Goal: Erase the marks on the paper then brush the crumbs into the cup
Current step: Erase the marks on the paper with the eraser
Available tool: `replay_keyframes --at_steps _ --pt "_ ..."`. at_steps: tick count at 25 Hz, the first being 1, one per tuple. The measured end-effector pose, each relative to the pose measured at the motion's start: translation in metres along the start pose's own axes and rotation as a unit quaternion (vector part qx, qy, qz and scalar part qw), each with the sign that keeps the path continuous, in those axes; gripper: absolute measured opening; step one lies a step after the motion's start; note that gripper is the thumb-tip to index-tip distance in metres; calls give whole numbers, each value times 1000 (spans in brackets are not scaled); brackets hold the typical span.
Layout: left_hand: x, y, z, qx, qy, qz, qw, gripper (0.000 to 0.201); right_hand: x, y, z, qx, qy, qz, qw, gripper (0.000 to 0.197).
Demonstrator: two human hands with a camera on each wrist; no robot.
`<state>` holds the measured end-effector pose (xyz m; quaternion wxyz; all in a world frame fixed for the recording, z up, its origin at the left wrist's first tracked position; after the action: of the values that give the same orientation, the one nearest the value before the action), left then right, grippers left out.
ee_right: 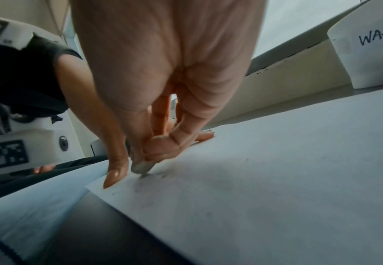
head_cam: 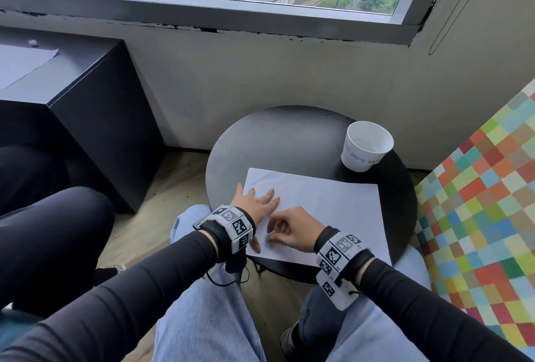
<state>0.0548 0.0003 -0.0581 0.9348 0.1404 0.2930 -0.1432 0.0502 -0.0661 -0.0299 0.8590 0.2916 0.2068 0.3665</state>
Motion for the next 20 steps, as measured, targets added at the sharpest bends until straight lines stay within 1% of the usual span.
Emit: replay_keyframes --at_steps 2,3,4,5,7,8,9,11,12,13,16,17,18,20 --pt "1 3 -2 -2 -2 1 1000 140 4 -1 3 27 -38 -4 999 9" --pt "2 4 -3 -3 -2 1 1000 141 4 0 3 30 -43 -1 999 9" --pt "3 4 -3 -3 -2 -1 1000 142 4 2 0 28 -33 6 999 9" --pt "4 3 -4 -5 -3 -4 1000 143 3 4 -4 27 -7 16 999 10" --pt "4 4 -4 -13 -4 -6 1000 145 3 6 -13 35 63 25 997 13" --pt "5 4 -4 -15 -3 -4 1000 145 4 6 -13 32 73 21 997 14" --pt "5 4 -4 -15 0 -2 1000 145 6 5 -10 24 57 17 998 13" --pt "5 3 -4 -16 7 4 1000 143 9 5 -2 15 -15 11 1000 12" --pt "5 3 -4 -17 9 5 1000 142 8 4 -1 20 -34 6 999 12" --pt "5 3 -5 -16 10 7 1000 142 5 4 -3 28 -27 4 999 12" --pt "6 3 -6 -10 15 18 1000 144 2 1 -16 49 86 -4 995 16" --pt "7 2 -6 -8 17 20 1000 144 4 0 -16 40 90 -7 995 15" --pt "8 2 -6 -5 20 21 1000 144 8 0 -12 28 67 -8 997 14" --pt "8 2 -7 -4 28 22 999 143 11 2 -4 11 -3 -8 1000 13"
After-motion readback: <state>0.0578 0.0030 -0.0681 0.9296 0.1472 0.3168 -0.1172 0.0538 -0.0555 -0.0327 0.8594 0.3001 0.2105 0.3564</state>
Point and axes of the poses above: each hand's wrist, its own x-axis towards the middle knuckle, its own z-axis out of the back of the hand, y = z × x, the point moved 10 cm from there along x, towards the middle knuckle
